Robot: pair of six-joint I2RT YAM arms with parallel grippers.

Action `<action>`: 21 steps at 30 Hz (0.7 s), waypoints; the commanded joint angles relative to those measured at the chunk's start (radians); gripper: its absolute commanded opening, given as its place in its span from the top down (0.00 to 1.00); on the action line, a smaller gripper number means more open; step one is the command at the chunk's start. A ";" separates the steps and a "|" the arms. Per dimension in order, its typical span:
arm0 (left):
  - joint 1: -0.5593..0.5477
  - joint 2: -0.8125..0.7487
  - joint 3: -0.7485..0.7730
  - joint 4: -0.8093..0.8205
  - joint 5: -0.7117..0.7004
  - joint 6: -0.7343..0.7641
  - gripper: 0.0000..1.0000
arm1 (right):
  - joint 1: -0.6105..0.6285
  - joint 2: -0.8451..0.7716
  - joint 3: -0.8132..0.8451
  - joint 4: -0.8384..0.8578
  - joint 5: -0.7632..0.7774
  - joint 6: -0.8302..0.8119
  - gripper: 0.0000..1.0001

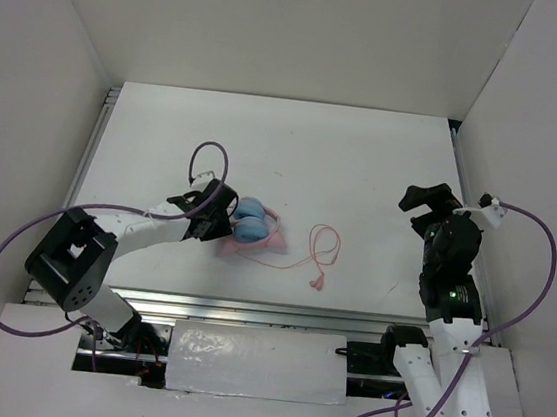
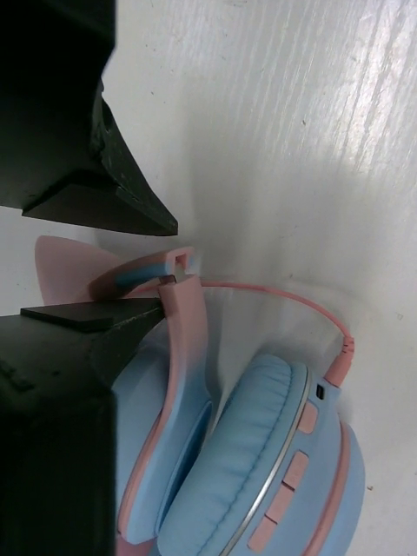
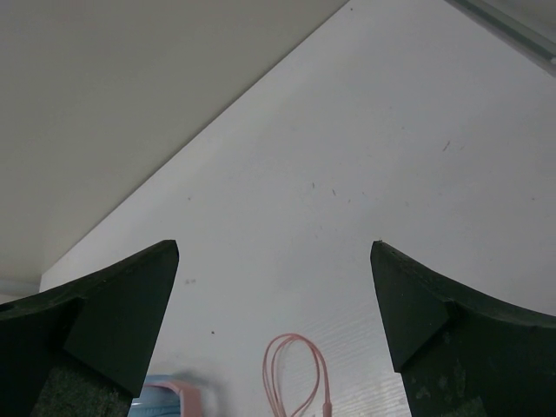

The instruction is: Wrap the headphones

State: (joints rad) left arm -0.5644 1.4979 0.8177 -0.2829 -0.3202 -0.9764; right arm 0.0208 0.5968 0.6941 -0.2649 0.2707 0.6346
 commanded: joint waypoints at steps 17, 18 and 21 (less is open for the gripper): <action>-0.023 -0.001 0.132 -0.067 -0.051 0.010 0.98 | 0.005 -0.014 -0.007 0.024 -0.025 -0.045 0.00; -0.023 -0.016 0.167 -0.093 -0.057 0.022 1.00 | 0.011 -0.014 -0.010 0.036 -0.031 -0.061 0.00; -0.023 -0.053 0.228 -0.125 -0.074 0.054 1.00 | 0.039 -0.009 -0.021 0.058 -0.037 -0.084 0.00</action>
State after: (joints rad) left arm -0.5854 1.5311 0.9459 -0.4019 -0.3550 -0.9585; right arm 0.0360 0.5846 0.6910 -0.2626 0.2520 0.5964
